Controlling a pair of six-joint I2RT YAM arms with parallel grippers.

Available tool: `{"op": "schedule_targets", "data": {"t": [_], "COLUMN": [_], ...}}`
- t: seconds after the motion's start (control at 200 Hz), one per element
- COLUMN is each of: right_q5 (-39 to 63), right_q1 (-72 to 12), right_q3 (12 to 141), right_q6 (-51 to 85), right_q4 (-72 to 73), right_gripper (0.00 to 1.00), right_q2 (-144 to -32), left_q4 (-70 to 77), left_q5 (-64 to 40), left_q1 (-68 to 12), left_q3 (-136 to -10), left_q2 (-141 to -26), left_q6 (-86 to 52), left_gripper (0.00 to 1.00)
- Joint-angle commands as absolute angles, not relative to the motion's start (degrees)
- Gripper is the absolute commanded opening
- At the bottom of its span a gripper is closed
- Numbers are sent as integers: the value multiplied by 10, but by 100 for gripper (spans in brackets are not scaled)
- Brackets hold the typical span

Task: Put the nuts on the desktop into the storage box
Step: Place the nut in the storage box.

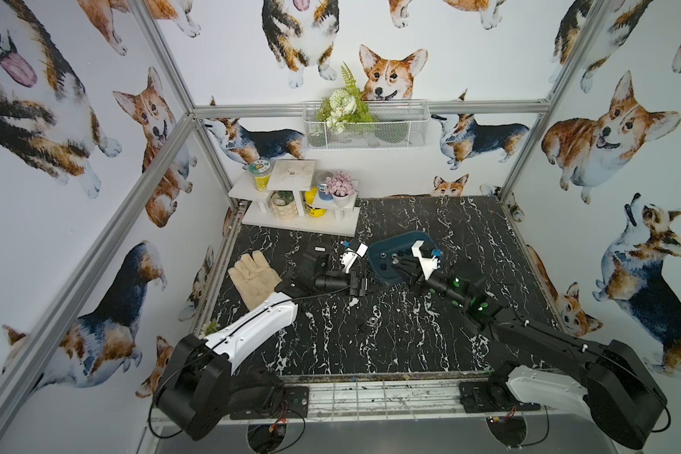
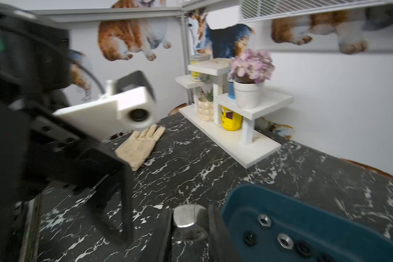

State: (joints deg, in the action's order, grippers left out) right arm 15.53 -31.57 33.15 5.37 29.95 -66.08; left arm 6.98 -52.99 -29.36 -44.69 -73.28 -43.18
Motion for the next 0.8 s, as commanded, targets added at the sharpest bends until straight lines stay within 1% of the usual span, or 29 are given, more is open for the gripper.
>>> {"op": "schedule_targets", "data": {"t": [0.0,0.09,0.2,0.375,0.621,0.796], "right_q5": [108,66,27,-44,-92,-118], "right_q1": [-290,-275,-255,-235,-222,-221], "right_q3": [391,453,515,603,690,727], "right_q6": [100,94,87,85,83,84], "right_q4": [114,11,-75,-170,-249,-285], "right_gripper": [7,7,7,7,9,13], "right_q2": [-696,-746,-809,-902,-991,-1042], "left_q4": [-38,-112,-174,-220,-225,-220], "left_q5": [-427,-324,-236,-159,-163,-158], "left_q1": [-293,-295,-296,-314,-330,-338], "left_q3": [-471,-489,-504,-503,-490,-478], "left_q2": [-728,-724,-730,-738,-764,-774], "left_q6": [-334,-302,-274,-211,-198,-200], "left_gripper": [100,100,100,98,98,98]}}
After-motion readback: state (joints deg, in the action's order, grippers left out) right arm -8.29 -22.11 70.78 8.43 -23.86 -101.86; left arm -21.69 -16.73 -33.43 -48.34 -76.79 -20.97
